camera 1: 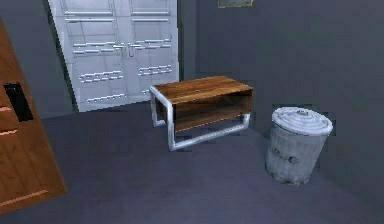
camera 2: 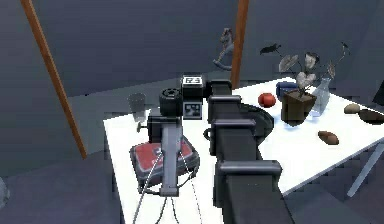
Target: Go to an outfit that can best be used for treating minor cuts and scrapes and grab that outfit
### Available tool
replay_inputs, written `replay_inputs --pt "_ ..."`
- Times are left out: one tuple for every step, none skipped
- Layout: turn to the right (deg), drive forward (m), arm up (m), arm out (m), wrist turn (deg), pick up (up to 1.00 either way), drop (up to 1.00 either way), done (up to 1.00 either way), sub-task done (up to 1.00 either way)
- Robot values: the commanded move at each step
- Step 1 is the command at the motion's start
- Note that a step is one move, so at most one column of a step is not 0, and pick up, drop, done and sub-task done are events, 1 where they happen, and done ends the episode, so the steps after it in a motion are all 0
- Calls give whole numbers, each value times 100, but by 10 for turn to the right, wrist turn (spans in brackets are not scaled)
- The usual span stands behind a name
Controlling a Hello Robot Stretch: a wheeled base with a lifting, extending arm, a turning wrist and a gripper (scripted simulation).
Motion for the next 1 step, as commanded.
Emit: replay_inputs --pt "0 0 0 0 450 0 0 0 0"
